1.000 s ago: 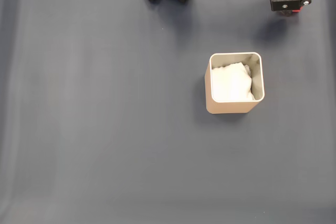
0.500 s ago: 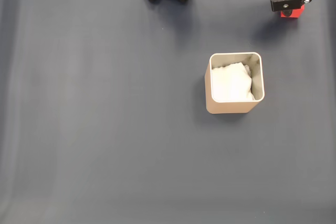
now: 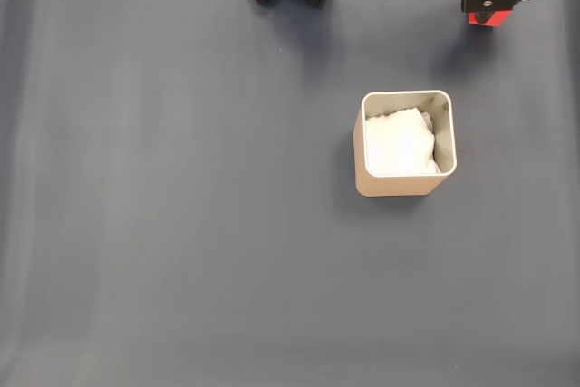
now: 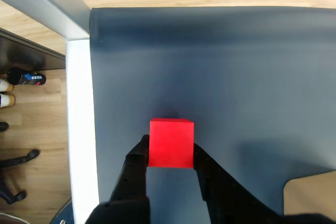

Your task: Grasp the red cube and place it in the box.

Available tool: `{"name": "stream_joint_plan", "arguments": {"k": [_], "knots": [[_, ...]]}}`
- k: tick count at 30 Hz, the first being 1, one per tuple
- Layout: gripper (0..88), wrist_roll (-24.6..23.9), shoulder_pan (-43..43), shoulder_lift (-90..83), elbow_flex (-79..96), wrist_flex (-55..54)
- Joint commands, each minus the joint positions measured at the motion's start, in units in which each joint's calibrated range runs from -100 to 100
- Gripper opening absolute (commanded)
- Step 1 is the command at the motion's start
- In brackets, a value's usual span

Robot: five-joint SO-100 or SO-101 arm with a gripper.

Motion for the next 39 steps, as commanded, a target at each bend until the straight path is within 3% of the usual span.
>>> {"name": "stream_joint_plan", "arguments": {"k": [1, 13, 39], "knots": [[0.3, -0.9, 1.1, -3.8, -5.6, 5.2], [0.3, -2.1, 8.3, -8.3, -15.6, 19.0], [0.3, -1.4, 29.1, -8.7, -32.0, 30.0]]}}
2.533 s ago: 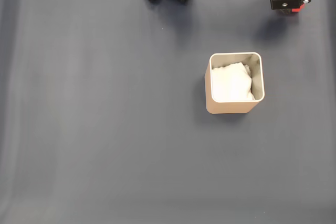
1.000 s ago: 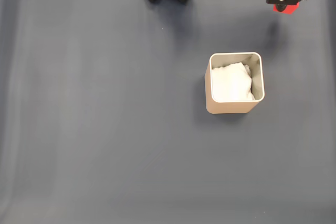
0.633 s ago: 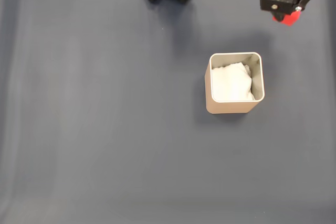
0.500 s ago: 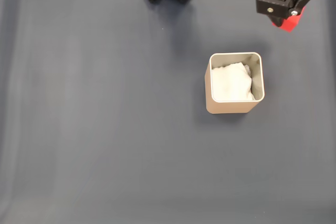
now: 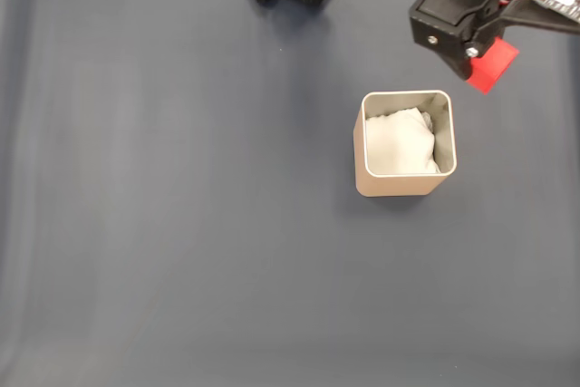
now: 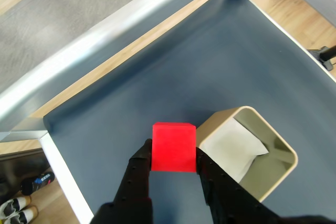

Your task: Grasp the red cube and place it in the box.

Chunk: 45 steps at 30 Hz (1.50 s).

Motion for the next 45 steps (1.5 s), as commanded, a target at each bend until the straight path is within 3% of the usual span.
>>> {"name": "stream_joint_plan", "arguments": {"k": [1, 24, 45], "knots": [[0.3, 0.3, 2.6, -1.9, -3.7, 1.0], [0.3, 2.1, 16.6, -1.0, -0.3, 0.5], [0.6, 1.4, 16.6, 1.2, -0.3, -2.5]]}}
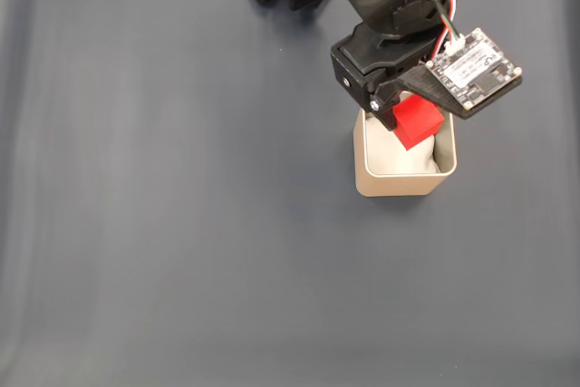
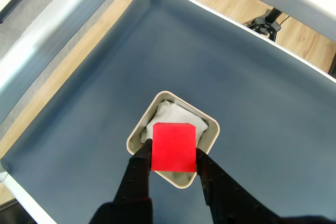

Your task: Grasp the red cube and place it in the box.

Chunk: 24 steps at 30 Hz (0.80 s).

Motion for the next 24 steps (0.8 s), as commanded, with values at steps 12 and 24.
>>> {"name": "stream_joint_plan", "arguments": {"k": [12, 24], "knots": [[18.0, -1.2, 0.3, 0.0, -0.3, -2.7], [42.9, -2.2, 1.0, -0.3, -0.3, -3.0]]}}
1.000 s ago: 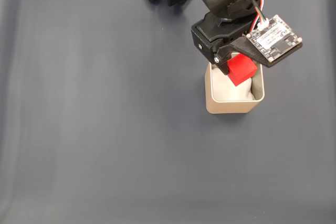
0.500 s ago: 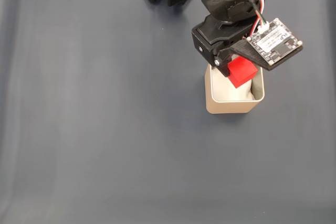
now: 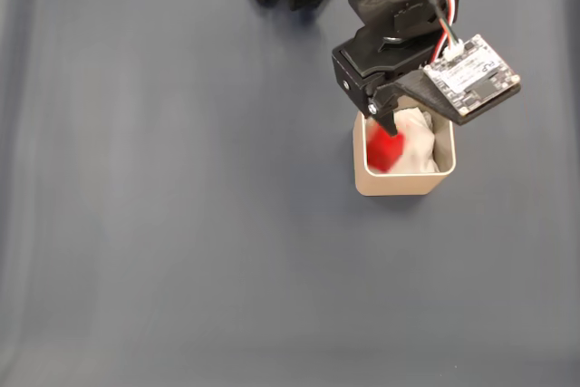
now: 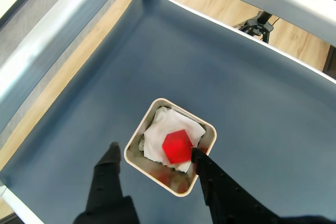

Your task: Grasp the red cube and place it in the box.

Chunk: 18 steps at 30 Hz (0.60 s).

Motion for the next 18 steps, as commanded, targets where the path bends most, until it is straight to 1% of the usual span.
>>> {"name": "stream_joint_plan", "arguments": {"k": [1, 6, 18], "knots": [[44.0, -0.1, 0.7, -0.6, -0.1, -0.7], [49.2, 0.4, 1.2, -0.8, 0.5, -0.7], [53.0, 0.8, 1.4, -1.4, 1.6, -1.0]]}}
